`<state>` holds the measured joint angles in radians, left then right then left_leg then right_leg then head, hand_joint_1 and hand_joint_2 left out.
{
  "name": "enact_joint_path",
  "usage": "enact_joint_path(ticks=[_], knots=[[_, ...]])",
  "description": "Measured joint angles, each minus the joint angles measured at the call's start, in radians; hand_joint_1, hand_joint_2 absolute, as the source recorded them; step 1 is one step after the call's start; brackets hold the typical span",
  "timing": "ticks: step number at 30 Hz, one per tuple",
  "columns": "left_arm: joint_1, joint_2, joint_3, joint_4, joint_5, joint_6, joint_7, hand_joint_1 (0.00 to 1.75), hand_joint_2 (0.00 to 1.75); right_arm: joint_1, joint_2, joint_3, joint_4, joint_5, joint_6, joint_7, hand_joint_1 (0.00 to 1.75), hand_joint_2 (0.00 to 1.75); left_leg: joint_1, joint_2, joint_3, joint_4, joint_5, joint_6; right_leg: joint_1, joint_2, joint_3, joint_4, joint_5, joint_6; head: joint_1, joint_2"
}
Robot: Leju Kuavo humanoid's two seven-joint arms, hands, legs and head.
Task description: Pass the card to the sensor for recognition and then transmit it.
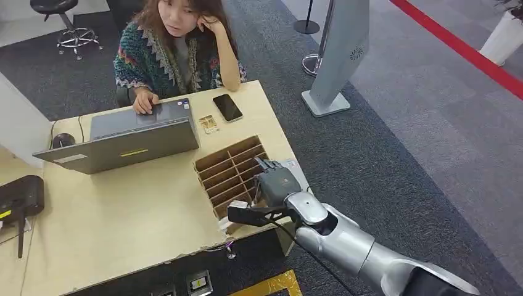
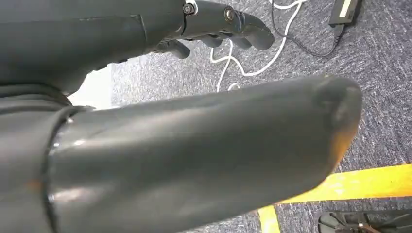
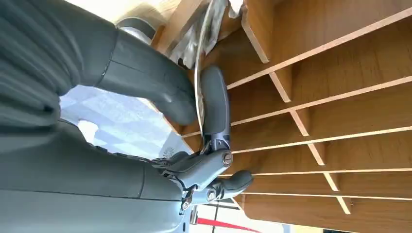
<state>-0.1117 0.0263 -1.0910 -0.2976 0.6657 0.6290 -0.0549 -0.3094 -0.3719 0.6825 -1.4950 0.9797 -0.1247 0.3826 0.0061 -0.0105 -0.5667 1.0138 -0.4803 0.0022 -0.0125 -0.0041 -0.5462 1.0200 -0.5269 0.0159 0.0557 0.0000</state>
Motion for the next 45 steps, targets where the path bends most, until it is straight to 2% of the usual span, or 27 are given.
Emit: enact_joint_path(ticks=[8, 13, 25, 32, 38, 45], knots=[[0.0, -0.005, -0.011, -0.006, -0.007, 0.001, 0.0, 0.0, 0.0, -0.021, 0.0, -0.01, -0.001, 0.006, -0.014, -0.003, 1.75, 1.75, 0.0, 0.0, 0.0, 0.0, 0.0, 0.0, 0.0, 0.0, 0.0, 0.0, 0.0, 0.0, 0.0, 0.0], [-0.006, -0.006, -0.018, -0.009, -0.015, 0.001, 0.0, 0.0, 0.0, -0.085, -0.002, -0.024, -0.019, 0.007, -0.007, -0.005, 1.75, 1.75, 0.0, 0.001, 0.0, 0.0, 0.0, 0.0, 0.0, 0.001, 0.0, 0.0, 0.001, 0.0, 0.0, 0.0], [-0.038, -0.006, -0.04, -0.014, -0.048, 0.0, 0.011, 0.0, 0.0, -0.321, -0.029, -0.059, -0.039, -0.106, 0.023, 0.008, 1.75, 1.75, 0.0, 0.001, 0.0, 0.0, 0.001, 0.001, 0.0, 0.001, 0.0, 0.0, 0.001, 0.0, 0.0, 0.0], [-0.062, -0.005, -0.06, -0.021, -0.091, -0.02, 0.042, 0.0, 0.0, -0.502, -0.028, -0.029, 0.007, -0.17, 0.095, 0.005, 1.75, 1.75, 0.0, 0.001, -0.001, 0.0, 0.001, 0.001, 0.0, 0.0, -0.001, 0.001, 0.001, 0.0, 0.0, 0.0], [-0.088, -0.005, -0.079, -0.024, -0.153, -0.05, 0.083, 0.0, 0.0, -0.629, 0.013, 0.036, 0.127, -0.206, 0.135, -0.011, 1.75, 1.75, 0.0, 0.0, -0.003, 0.0, 0.001, 0.001, 0.0, -0.001, -0.001, 0.001, 0.001, 0.0, 0.0, 0.0], [-0.107, -0.003, -0.085, -0.024, -0.198, -0.058, 0.097, 0.0, 0.0, -0.768, 0.091, 0.104, 0.31, -0.274, 0.11, -0.037, 1.75, 1.75, 0.0, -0.002, -0.003, 0.0, 0.001, 0.001, 0.0, -0.002, -0.001, 0.001, 0.001, 0.0, 0.0, 0.0]])
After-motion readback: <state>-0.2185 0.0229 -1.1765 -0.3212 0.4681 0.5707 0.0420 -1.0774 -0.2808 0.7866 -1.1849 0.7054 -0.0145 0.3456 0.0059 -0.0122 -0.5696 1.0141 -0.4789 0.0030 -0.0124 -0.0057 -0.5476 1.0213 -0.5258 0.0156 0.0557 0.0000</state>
